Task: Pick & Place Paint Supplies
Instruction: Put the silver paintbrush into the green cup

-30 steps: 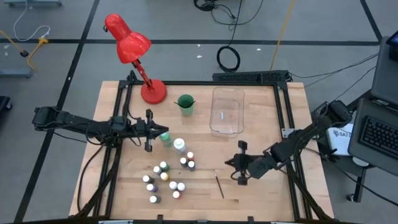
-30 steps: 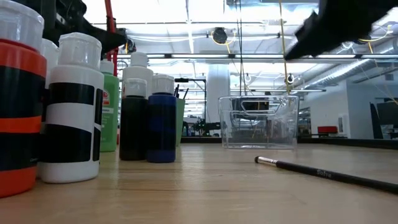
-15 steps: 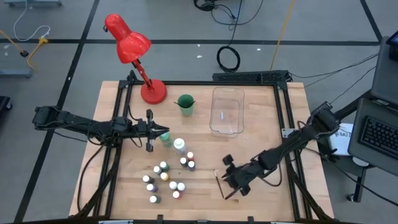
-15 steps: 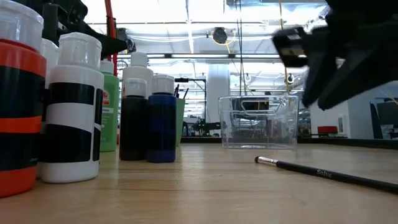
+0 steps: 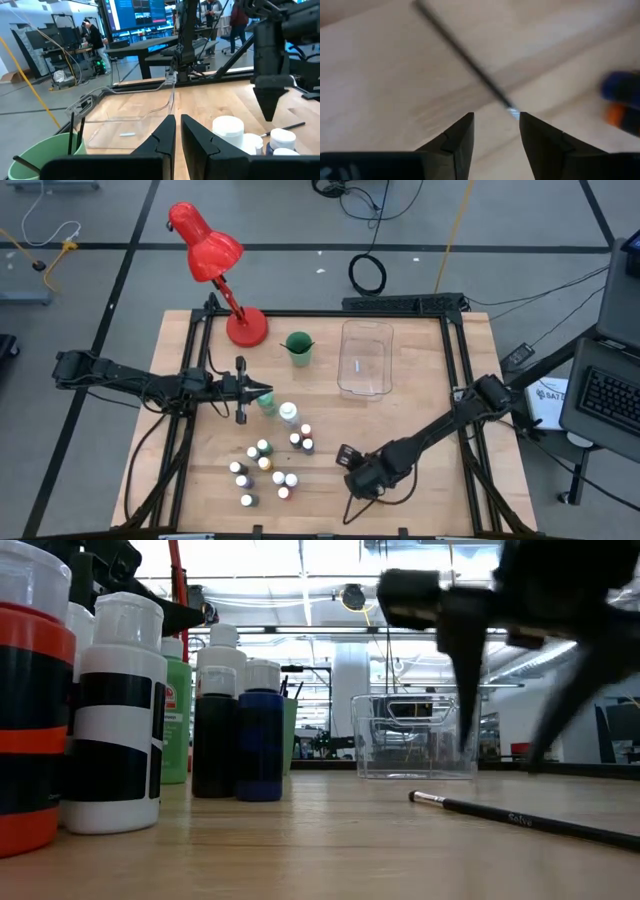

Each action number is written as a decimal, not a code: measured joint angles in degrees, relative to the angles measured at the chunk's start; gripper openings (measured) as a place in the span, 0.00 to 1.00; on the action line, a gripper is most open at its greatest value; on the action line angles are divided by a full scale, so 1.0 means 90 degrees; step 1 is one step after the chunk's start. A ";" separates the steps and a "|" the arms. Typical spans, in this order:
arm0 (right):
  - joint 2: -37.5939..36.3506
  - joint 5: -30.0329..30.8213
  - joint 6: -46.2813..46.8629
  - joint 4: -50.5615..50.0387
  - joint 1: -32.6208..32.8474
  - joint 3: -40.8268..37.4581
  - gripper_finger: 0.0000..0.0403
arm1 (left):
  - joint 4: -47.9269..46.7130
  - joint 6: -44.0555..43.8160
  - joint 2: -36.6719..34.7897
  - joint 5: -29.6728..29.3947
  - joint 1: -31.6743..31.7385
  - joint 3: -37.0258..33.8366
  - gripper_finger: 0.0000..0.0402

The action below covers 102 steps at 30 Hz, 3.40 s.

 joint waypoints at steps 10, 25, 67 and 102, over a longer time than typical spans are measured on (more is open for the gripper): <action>0.0315 0.0682 -0.1167 0.0623 0.0146 0.0022 0.37 | -0.0007 0.0044 0.0000 -0.0023 0.0000 0.0000 0.08; 0.0725 -0.0074 -0.1813 0.1103 0.0106 0.0044 0.35 | 0.0005 0.0027 0.0000 -0.0028 -0.0002 0.0000 0.08; 0.1748 -0.2910 0.0161 0.1179 -0.1083 0.0047 0.10 | -0.0092 0.0032 0.0000 -0.0030 -0.0001 0.0000 0.08; 0.0038 -0.0396 0.2480 0.0972 -0.0339 -0.0476 0.00 | -0.0085 -0.0169 0.0000 -0.0026 -0.0010 0.0000 0.08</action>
